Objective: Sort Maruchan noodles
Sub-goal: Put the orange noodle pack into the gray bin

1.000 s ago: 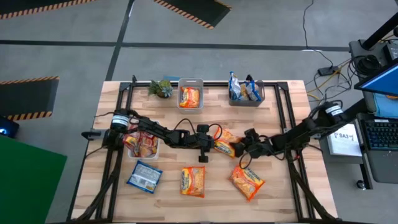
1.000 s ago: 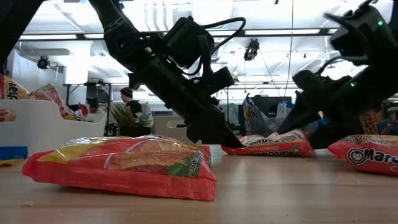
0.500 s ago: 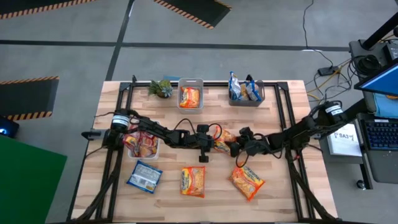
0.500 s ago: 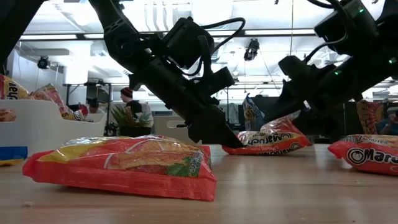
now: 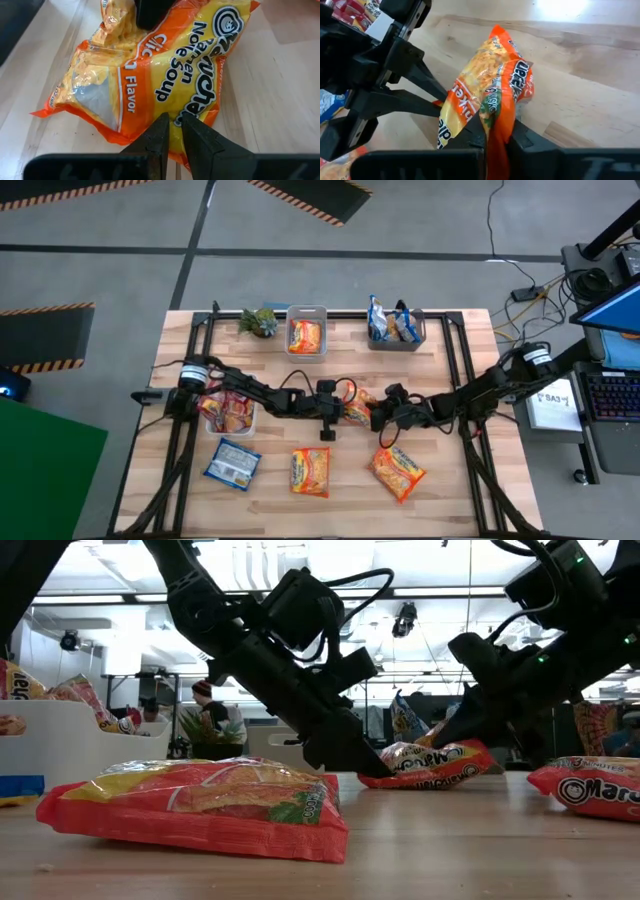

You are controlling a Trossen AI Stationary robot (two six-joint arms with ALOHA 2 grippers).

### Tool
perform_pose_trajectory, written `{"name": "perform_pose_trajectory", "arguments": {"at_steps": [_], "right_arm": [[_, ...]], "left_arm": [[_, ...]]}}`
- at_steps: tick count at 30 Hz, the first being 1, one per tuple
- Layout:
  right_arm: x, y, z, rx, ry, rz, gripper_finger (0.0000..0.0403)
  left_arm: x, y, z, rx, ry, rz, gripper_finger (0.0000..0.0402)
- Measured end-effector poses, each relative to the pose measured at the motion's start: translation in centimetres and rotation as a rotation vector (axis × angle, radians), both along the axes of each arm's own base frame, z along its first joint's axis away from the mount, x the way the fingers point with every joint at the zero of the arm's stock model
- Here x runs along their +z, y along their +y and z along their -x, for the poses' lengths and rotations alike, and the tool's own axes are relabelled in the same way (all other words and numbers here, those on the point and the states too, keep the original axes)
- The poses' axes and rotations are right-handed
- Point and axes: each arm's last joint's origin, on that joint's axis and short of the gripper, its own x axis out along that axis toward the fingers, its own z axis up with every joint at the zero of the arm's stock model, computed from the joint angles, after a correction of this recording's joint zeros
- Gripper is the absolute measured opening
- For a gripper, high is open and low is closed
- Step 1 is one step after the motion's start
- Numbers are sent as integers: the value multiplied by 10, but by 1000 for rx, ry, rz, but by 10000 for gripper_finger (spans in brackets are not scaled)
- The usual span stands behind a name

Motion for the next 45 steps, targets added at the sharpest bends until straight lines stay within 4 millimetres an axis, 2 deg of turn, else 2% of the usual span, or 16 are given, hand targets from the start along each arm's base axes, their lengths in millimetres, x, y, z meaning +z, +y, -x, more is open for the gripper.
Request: {"name": "perform_pose_trajectory", "arguments": {"at_steps": [5, 10, 17, 22, 25, 30, 35, 40, 45], "right_arm": [[8, 0, 1, 17, -19, 17, 17], [25, -1, 3, 48, -71, 55, 17], [47, -3, 8, 61, -147, 130, 17], [56, -4, 11, 49, -169, 191, 17], [60, -5, 12, 33, -177, 219, 17], [66, -9, 8, 13, -184, 263, 17], [82, -17, -5, -11, -190, 323, 17], [100, -30, -23, -48, -185, 402, 17], [119, -50, -44, -112, -169, 477, 17]], "left_arm": [[14, -1, 4, -18, 9, -17, 36], [41, 0, 10, -39, -3, -46, 36], [95, 1, 28, -86, -41, -120, 36], [140, 2, 51, -119, -127, -182, 36], [159, 3, 66, -126, -201, -205, 36], [171, 6, 90, -128, -373, -256, 36], [180, 10, 110, -64, -519, -339, 36], [184, 14, 128, 50, -577, -398, 36], [185, 18, 139, 161, -571, -442, 36]]}}
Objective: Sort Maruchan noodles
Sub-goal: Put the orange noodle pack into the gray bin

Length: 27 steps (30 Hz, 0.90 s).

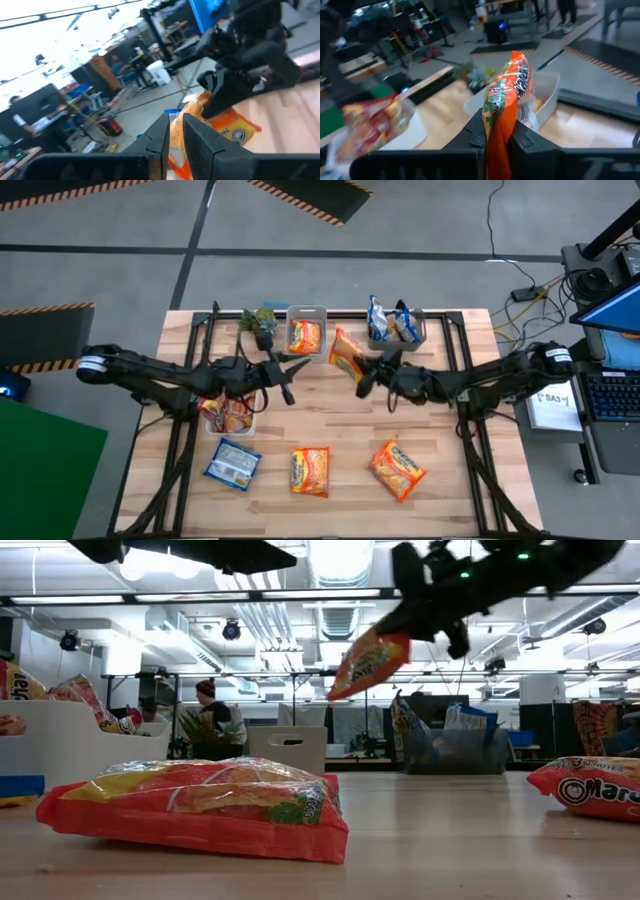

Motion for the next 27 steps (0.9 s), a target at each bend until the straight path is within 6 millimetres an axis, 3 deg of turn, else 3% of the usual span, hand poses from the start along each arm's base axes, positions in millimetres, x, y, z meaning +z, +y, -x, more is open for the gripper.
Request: {"name": "perform_pose_trajectory", "arguments": {"at_steps": [8, 19, 27], "right_arm": [[9, -49, -49, -141, 73, 90, 17], [-24, -133, -121, -311, 206, 125, 17], [-47, -153, -160, -310, 303, 106, 23]], "left_arm": [[2, 2, 10, 65, -19, 5, 36], [0, 3, 12, 103, -3, -3, 36], [0, 3, 12, 103, -5, -3, 36]]}}
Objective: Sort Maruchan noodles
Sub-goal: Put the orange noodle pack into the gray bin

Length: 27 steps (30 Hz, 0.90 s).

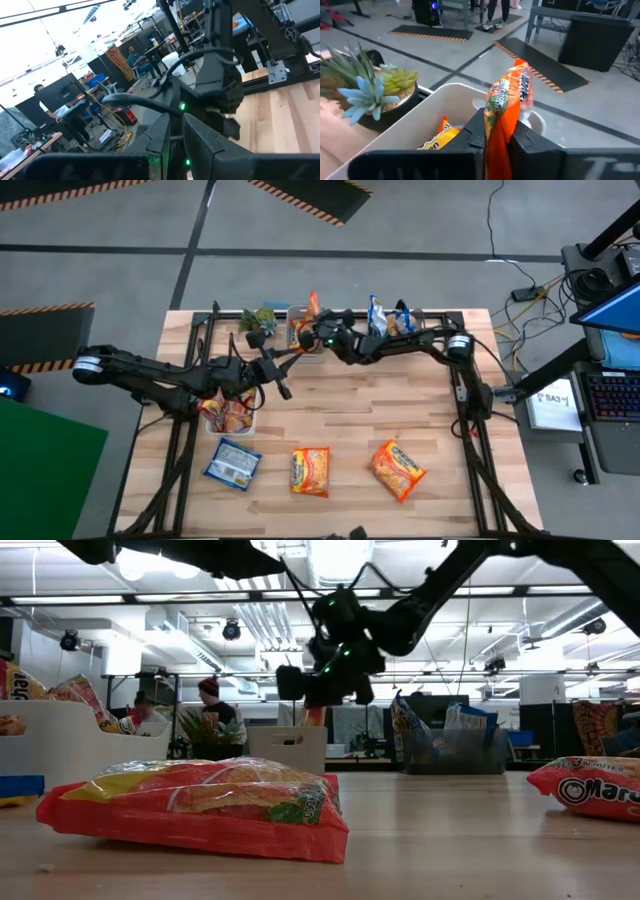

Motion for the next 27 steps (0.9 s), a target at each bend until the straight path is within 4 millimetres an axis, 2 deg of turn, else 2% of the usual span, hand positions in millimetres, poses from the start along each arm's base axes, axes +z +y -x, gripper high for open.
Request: {"name": "perform_pose_trajectory", "arguments": {"at_steps": [5, 12, 20, 27], "right_arm": [[-9, 4, -12, 4, 20, -26, 58], [-8, 8, -11, 29, 40, -79, 139], [13, 14, -7, 99, 34, -136, 225], [55, 26, 19, 140, 124, -211, 270]], "left_arm": [[0, 0, 0, -1, -1, 0, 36], [0, 0, 0, -3, 0, -2, 36], [0, 0, 0, -1, 2, -4, 36], [0, 0, 0, 0, 1, -4, 36]]}}
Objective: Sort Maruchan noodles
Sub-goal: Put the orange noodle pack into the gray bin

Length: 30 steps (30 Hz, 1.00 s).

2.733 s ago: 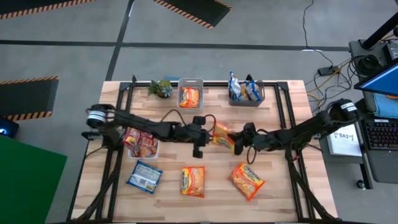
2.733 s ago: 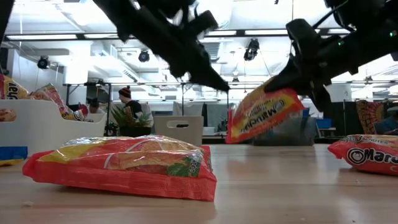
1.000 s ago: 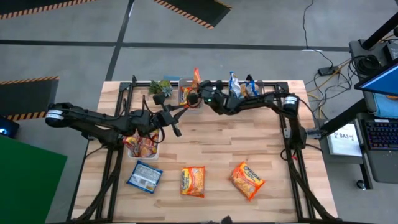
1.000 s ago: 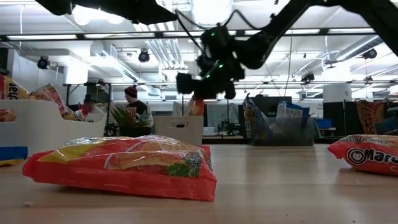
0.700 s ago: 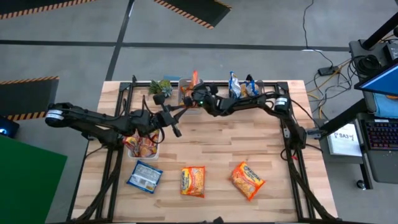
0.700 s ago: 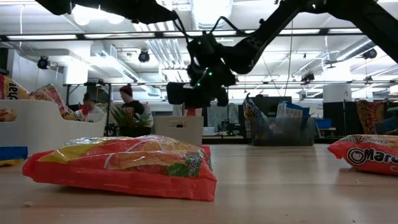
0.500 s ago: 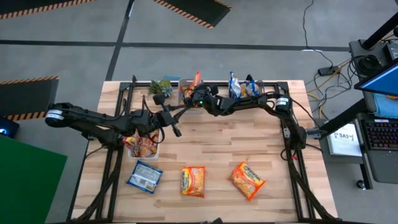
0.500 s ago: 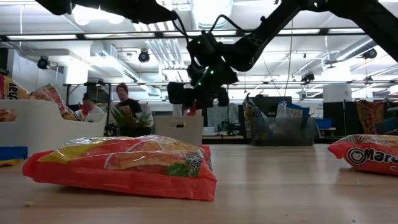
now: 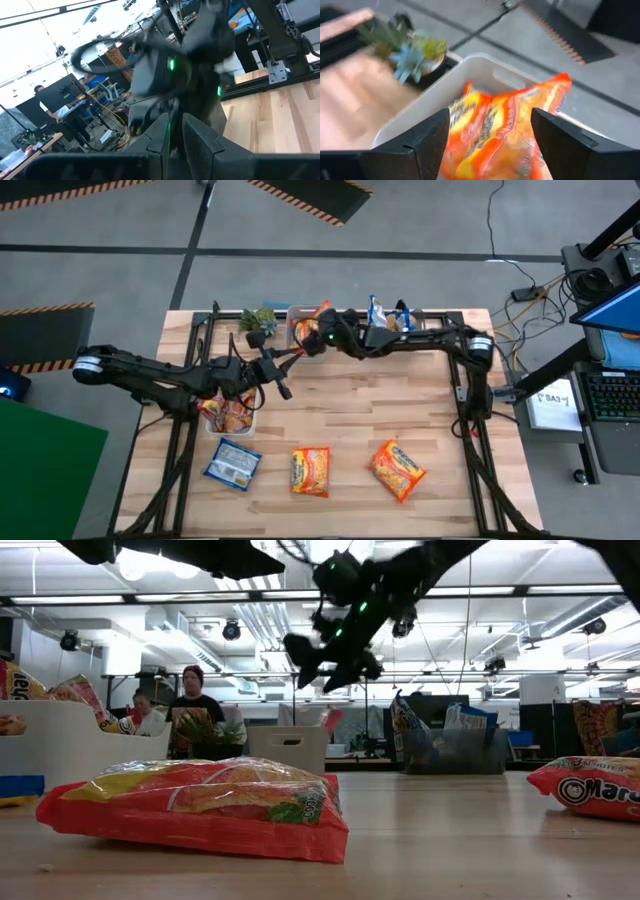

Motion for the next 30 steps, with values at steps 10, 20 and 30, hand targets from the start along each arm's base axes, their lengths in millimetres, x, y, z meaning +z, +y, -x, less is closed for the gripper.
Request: {"name": "perform_pose_trajectory", "arguments": {"at_steps": [10, 20, 30], "right_arm": [[52, 65, 49, 360, 140, -326, 275], [15, 162, 77, 697, 389, -744, 233], [-51, 240, 130, 642, 723, -1208, 192]], "left_arm": [[0, 0, 0, 0, 0, -2, 36], [0, -1, 0, -5, -29, 50, 36], [-2, -7, 0, -35, -62, 139, 36]]}}
